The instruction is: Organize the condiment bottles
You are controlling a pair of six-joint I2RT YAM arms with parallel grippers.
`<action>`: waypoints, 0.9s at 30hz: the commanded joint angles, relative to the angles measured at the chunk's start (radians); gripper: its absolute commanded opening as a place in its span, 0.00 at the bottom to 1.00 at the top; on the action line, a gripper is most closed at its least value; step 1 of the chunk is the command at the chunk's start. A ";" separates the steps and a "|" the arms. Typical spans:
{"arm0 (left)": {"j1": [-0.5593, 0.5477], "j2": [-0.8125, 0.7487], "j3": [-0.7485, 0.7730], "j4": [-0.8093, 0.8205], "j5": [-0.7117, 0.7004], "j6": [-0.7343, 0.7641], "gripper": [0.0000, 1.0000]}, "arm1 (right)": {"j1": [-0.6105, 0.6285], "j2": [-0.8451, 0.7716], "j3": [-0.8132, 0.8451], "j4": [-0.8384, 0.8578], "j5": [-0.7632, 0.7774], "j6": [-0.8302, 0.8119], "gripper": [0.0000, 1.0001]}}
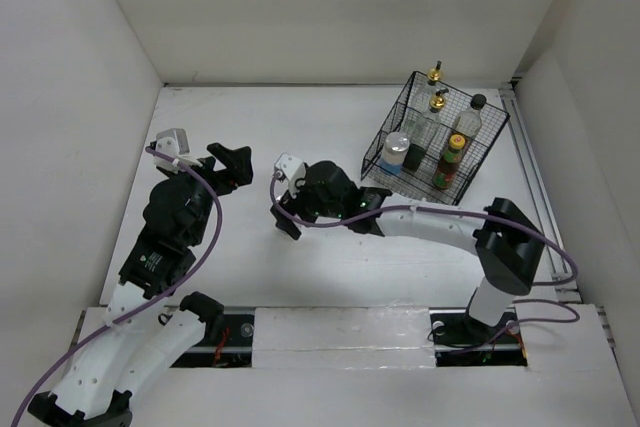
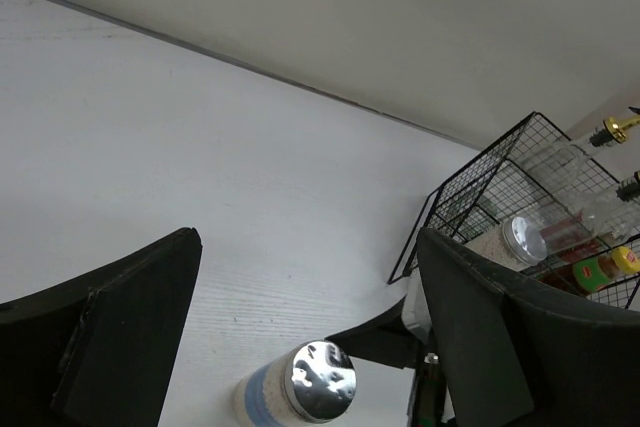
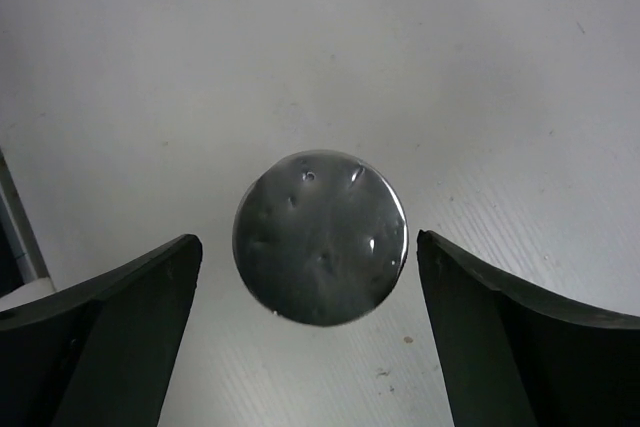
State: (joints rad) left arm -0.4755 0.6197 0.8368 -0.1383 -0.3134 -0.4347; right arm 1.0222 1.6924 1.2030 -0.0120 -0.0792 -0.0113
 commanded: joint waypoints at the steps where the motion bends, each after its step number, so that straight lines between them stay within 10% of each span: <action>1: 0.005 0.000 0.021 0.034 0.010 0.010 0.86 | 0.003 0.036 0.052 0.072 0.035 0.008 0.92; 8: 0.005 -0.009 0.021 0.034 0.010 0.010 0.86 | 0.003 0.023 -0.012 0.165 0.068 0.050 0.52; 27: 0.005 0.123 0.050 0.014 0.134 0.030 1.00 | -0.309 -0.896 -0.378 -0.078 0.532 0.200 0.46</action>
State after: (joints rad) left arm -0.4755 0.7372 0.8371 -0.1413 -0.2108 -0.4198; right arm 0.7452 0.8242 0.8345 -0.0341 0.3851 0.1345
